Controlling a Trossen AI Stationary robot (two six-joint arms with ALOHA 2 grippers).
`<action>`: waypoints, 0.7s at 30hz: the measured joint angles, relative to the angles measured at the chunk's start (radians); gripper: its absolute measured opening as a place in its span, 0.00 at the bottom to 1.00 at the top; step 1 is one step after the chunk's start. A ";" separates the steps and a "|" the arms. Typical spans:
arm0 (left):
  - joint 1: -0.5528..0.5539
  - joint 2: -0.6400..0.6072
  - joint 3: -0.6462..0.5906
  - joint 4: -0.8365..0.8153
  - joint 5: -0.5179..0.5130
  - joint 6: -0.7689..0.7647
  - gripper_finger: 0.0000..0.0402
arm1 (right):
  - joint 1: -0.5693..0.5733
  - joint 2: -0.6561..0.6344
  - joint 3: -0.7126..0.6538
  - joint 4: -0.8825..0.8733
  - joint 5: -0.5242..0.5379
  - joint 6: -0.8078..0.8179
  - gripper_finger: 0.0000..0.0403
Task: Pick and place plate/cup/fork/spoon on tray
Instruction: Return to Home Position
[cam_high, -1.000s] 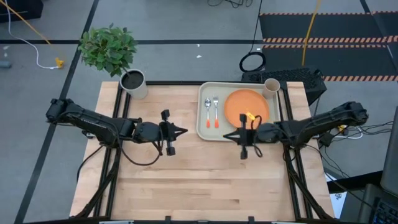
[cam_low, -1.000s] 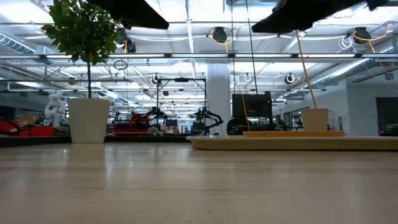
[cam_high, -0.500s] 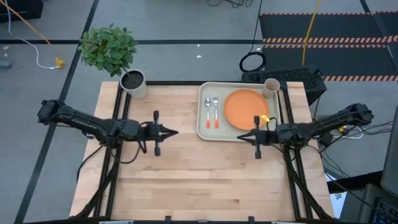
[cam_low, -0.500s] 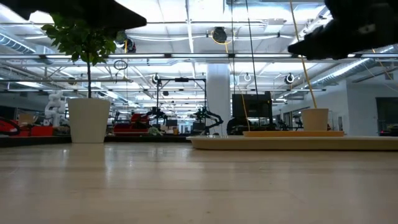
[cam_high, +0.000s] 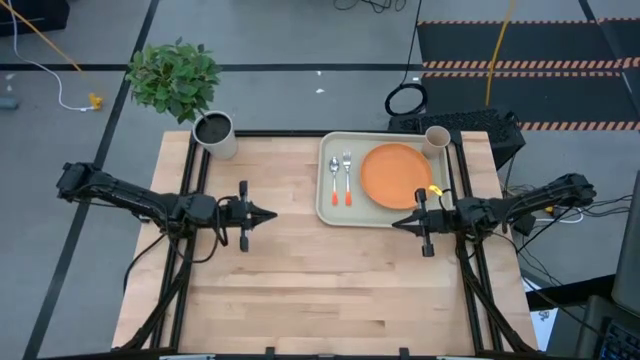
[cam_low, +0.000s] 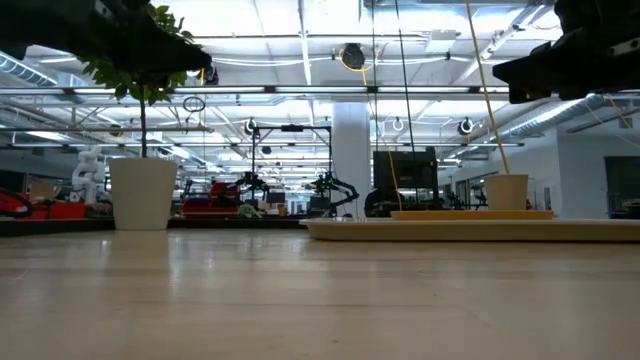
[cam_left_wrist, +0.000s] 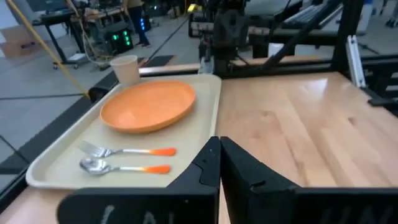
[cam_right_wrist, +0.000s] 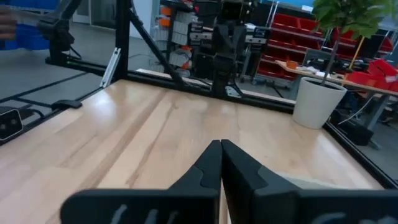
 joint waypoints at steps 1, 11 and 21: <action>0.000 0.001 0.000 -0.003 0.000 0.006 0.01 | 0.000 -0.013 0.000 -0.011 0.000 0.000 0.00; 0.000 -0.002 0.000 0.009 0.072 0.034 0.01 | 0.000 -0.078 0.000 -0.041 -0.025 0.003 0.00; 0.000 -0.002 0.000 0.003 0.099 0.050 0.01 | 0.000 -0.080 -0.064 0.028 -0.025 0.021 0.00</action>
